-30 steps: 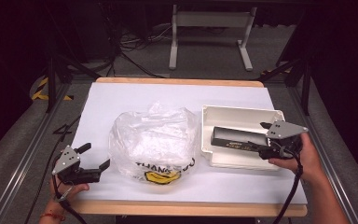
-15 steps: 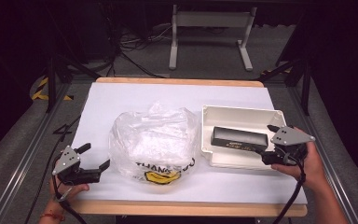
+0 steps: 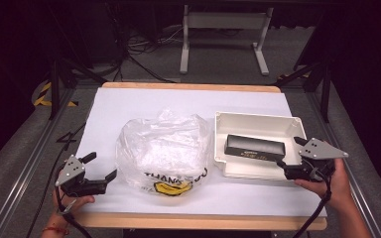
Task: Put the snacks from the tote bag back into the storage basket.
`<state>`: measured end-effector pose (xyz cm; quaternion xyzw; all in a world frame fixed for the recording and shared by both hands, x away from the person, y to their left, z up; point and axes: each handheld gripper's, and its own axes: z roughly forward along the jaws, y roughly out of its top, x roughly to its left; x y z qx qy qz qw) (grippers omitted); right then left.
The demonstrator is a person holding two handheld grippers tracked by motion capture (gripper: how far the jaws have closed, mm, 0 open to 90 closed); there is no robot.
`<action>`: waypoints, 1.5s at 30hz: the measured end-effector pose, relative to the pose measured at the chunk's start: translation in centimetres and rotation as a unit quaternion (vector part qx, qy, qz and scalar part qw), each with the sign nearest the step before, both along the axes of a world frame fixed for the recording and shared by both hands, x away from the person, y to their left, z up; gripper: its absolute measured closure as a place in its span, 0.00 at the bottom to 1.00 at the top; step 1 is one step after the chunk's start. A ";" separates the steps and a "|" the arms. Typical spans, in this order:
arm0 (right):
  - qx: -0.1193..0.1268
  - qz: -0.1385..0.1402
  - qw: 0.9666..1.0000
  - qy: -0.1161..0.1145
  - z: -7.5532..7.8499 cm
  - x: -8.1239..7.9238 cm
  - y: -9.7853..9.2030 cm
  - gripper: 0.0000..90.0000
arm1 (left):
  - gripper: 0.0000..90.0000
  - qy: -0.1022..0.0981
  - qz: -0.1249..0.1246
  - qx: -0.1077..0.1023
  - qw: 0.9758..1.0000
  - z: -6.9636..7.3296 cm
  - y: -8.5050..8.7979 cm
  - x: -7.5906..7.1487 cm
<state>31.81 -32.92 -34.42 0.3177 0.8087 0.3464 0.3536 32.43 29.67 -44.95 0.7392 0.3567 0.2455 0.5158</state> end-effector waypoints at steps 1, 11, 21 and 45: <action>0.001 -0.004 1.000 -0.006 0.0 -0.1 -0.1 0.15 | 0.05 0.000 0.000 0.000 1.000 0.0 0.0 0.0; 0.016 -0.028 0.999 -0.005 -1.1 -1.0 -1.9 0.13 | 0.05 0.000 -0.001 0.001 1.000 0.0 0.0 0.0; 0.062 -0.078 0.995 -0.023 -2.5 -1.9 -4.1 0.07 | 0.05 0.000 -0.002 0.001 1.000 0.0 0.0 -0.1; 0.107 -0.120 0.987 -0.021 -7.7 -3.1 -6.0 0.05 | 0.05 0.000 0.001 0.000 1.000 -0.1 0.1 0.0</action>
